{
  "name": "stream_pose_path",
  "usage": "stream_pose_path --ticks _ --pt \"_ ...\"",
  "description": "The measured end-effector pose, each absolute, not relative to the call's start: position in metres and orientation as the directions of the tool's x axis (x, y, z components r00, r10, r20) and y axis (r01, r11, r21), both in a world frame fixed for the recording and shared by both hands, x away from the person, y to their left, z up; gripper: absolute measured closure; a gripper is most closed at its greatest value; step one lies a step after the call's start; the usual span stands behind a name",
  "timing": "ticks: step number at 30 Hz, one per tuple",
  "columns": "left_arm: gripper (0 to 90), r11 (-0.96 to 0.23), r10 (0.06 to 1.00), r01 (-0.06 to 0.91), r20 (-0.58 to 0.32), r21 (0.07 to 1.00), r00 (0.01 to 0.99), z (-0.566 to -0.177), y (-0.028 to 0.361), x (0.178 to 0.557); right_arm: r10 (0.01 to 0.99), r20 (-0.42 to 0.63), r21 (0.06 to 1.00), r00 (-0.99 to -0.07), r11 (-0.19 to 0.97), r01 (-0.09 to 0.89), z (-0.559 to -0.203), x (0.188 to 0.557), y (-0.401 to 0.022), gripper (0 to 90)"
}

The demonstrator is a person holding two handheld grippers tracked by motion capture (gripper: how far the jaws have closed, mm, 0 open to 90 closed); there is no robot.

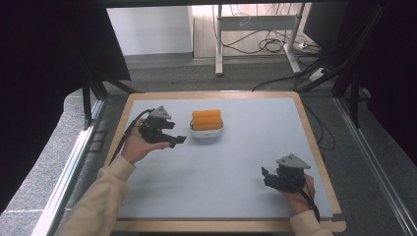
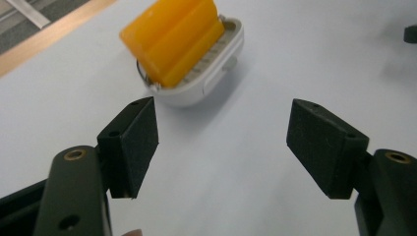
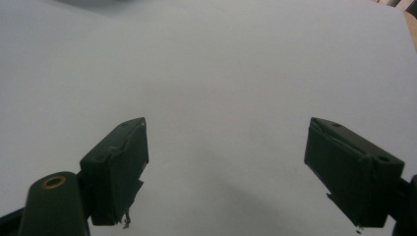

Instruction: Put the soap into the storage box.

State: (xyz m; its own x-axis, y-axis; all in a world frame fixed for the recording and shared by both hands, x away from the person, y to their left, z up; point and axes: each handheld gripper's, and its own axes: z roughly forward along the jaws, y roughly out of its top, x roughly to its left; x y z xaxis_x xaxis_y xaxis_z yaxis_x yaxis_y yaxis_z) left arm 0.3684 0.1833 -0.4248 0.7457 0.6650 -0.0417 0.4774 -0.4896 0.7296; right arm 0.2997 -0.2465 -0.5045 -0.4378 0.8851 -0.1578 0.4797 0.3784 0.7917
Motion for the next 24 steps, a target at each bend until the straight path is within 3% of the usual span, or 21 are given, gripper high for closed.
stream_pose_path --ticks 16,24 --pt "26.6 -0.436 0.726 0.545 -0.077 0.716 0.683 -0.476 0.220 0.316 0.886 -0.158 0.786 -0.437 0.381 0.488 -0.507 0.300 -0.245 17.0" --pt "26.1 -0.432 0.740 0.561 -0.078 0.706 0.668 -0.482 0.225 0.310 0.884 -0.164 0.784 -0.438 0.386 0.486 -0.507 0.300 -0.245 17.0"
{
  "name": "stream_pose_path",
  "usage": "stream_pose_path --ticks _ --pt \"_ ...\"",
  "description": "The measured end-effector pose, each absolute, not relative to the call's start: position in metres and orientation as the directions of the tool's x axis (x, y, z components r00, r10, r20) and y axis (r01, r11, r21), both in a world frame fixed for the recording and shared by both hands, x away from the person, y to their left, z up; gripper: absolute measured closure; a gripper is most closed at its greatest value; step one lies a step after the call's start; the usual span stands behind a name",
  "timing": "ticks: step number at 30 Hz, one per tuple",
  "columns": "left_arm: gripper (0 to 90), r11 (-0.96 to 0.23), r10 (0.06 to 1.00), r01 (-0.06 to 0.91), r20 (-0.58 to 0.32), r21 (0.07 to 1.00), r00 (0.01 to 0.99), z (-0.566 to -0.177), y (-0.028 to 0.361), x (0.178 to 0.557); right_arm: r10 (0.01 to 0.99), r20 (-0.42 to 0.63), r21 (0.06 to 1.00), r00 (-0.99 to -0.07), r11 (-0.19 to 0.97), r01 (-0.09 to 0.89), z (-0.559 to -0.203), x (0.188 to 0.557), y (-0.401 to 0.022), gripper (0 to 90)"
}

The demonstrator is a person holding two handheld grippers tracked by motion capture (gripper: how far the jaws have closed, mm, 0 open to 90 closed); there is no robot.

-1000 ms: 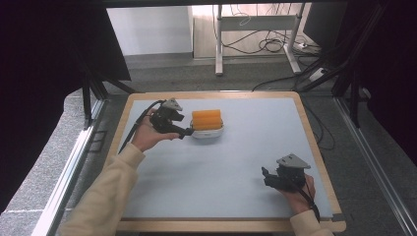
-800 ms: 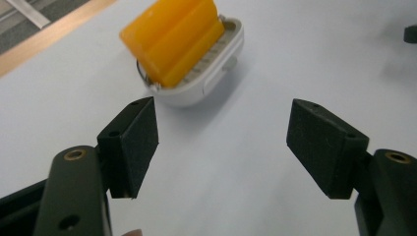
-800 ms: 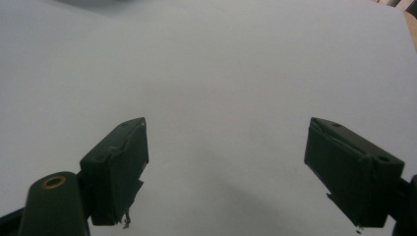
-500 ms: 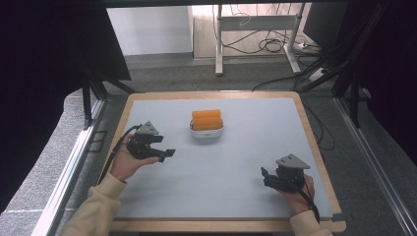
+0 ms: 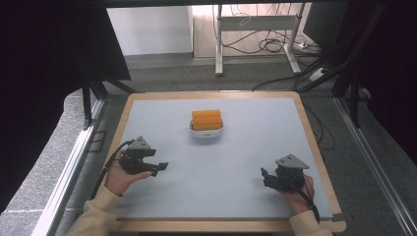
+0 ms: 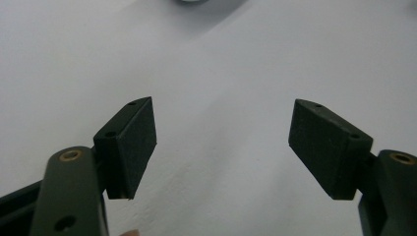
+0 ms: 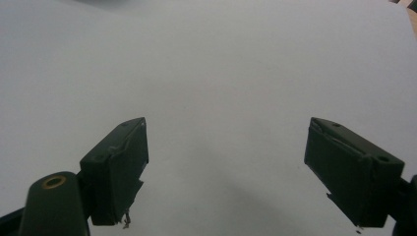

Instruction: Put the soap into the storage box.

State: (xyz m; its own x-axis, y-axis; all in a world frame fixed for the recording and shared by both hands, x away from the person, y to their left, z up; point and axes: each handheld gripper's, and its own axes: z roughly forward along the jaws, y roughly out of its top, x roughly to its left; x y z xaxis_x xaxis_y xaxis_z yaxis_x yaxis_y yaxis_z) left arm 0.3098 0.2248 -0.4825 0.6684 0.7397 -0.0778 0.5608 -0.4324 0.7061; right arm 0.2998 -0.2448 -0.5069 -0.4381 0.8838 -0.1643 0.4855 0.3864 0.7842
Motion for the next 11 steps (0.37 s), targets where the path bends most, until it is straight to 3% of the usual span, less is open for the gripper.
stream_pose_path --ticks 11 --pt "26.1 -0.438 0.735 0.551 -0.070 0.710 0.674 -0.4819 0.2258 0.3081 0.884 -0.165 0.783 -0.437 0.387 0.487 -0.5069 0.3007 -0.2473 17.0"
